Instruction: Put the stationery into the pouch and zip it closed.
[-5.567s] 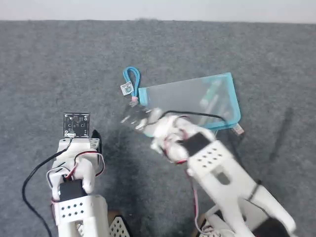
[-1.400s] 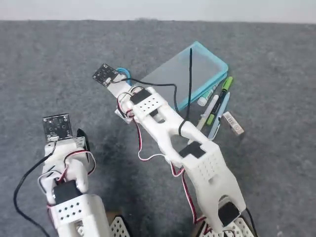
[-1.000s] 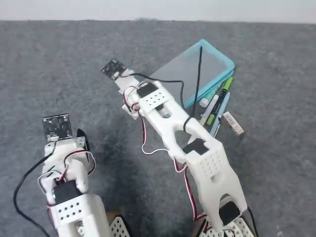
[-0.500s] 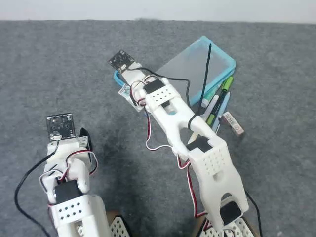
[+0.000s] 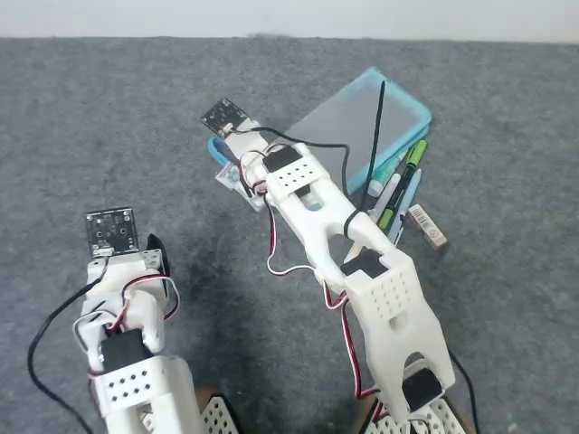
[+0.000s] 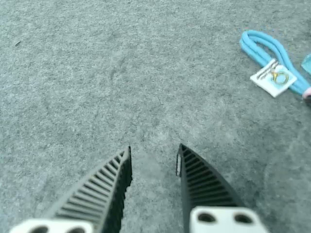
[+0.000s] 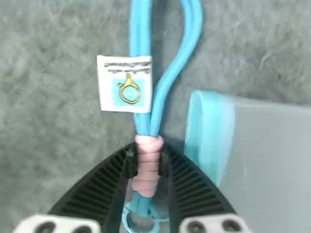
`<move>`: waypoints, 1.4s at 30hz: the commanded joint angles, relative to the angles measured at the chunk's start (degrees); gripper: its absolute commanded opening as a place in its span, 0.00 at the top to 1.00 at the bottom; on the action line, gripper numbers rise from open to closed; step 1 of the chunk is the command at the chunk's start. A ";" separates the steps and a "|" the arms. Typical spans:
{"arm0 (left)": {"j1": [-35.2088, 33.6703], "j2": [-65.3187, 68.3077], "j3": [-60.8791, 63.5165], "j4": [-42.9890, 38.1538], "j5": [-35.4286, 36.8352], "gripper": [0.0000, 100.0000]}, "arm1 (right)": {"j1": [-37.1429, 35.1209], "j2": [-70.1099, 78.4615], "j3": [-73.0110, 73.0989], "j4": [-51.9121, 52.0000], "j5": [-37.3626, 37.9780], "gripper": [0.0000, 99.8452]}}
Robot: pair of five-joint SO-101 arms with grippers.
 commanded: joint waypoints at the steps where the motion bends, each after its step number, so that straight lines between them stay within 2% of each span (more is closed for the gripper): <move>1: 0.26 -1.41 -2.77 -1.67 0.62 0.85 | -0.66 -0.31 -3.52 7.08 -0.26 0.97; 7: 0.26 -1.41 -2.68 -1.67 0.62 0.85 | -1.10 -0.22 -5.10 12.79 -0.26 0.94; 16: 0.26 -1.41 -2.68 -1.67 0.62 0.85 | -2.24 -0.04 -4.84 18.15 -0.35 0.84; 18: 0.26 -1.41 -2.68 -1.67 0.62 0.85 | -1.98 -0.04 -4.84 17.71 -0.53 0.87; 21: 0.26 -1.41 -2.68 -1.67 0.62 0.85 | -1.89 -0.84 -5.01 16.92 -0.35 0.99; 23: 0.26 -1.41 -2.68 -1.67 0.62 0.85 | -1.80 -2.24 -5.36 17.71 0.97 0.98; 28: 0.26 -1.41 -2.68 -1.76 0.62 0.85 | -1.19 -9.71 -4.75 25.19 12.31 0.99; 33: 0.26 -1.41 -2.68 -1.85 0.62 0.85 | 1.27 -19.12 3.60 25.27 27.69 0.99; 37: 0.26 -1.41 -2.68 -1.85 0.62 0.85 | 4.18 -30.90 16.09 21.32 38.86 0.99; 42: 0.26 -1.41 -2.68 -1.93 0.62 0.85 | 4.62 -49.89 38.51 17.19 52.31 0.99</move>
